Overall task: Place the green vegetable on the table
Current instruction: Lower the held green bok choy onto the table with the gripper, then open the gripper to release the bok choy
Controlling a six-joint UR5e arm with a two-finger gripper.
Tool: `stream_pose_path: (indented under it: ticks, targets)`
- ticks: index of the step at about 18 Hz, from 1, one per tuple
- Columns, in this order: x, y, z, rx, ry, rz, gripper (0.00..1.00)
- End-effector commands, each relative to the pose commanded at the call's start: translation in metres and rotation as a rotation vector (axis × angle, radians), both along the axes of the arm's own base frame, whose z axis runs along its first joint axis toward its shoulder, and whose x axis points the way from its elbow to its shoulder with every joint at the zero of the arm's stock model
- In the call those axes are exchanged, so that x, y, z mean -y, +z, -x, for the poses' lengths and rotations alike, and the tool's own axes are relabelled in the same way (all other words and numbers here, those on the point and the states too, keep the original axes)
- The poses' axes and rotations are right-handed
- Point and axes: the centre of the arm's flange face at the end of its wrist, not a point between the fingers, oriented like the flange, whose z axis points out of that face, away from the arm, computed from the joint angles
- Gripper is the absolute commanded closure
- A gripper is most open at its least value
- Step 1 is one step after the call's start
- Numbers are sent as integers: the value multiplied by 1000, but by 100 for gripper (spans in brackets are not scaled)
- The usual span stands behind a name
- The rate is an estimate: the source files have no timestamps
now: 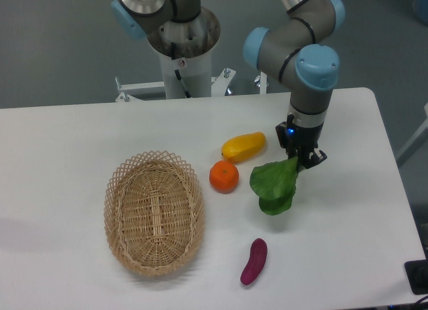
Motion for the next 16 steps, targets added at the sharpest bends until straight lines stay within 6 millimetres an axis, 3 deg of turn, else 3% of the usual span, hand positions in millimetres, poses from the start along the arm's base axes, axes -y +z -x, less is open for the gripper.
stream_pose_path:
  ticks: [4, 5, 6, 8, 9, 10, 16]
  targets:
    - [5, -13, -5, 17, 17, 6, 66]
    - [5, -14, -5, 19, 18, 6, 61]
    - [4, -14, -6, 18, 18, 6, 49]
    - [5, -13, -5, 16, 20, 5, 15]
    - [4, -11, -4, 11, 26, 3, 4]
    - [3, -9, -3, 8, 32, 0, 0]
    - [5, 15, 4, -27, 103, -24, 0]
